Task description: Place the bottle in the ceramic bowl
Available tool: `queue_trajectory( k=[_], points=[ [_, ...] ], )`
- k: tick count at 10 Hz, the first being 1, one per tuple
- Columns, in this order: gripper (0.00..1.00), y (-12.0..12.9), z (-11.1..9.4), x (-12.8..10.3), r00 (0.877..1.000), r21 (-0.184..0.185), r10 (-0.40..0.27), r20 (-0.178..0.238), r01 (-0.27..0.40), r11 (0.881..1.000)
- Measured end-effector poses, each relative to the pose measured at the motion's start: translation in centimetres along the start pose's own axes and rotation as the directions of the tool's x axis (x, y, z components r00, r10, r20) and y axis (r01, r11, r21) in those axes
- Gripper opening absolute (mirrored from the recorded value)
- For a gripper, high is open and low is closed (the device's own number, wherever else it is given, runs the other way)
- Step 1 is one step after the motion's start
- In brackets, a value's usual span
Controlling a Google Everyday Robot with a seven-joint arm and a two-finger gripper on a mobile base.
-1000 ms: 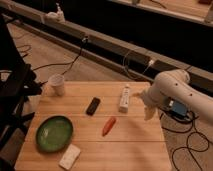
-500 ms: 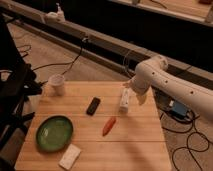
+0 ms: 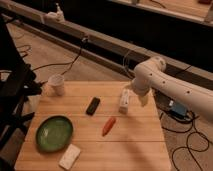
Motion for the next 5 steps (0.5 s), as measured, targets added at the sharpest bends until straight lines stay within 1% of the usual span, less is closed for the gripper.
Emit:
queue_trajectory(
  k=[1,2,3,5],
  points=[
    [0.8,-0.7,1.1,0.1,1.0,-0.019,-0.028,-0.014,0.028,0.999],
    [0.8,-1.3,2.0,0.3,0.999,-0.026,-0.04,-0.02,0.04,0.999],
    [0.8,-1.9,3.3,0.5,0.999,-0.032,-0.041,-0.015,0.041,0.999],
    [0.8,-2.7,5.7,0.1,0.999,-0.027,-0.023,0.022,0.023,0.999]
  ],
)
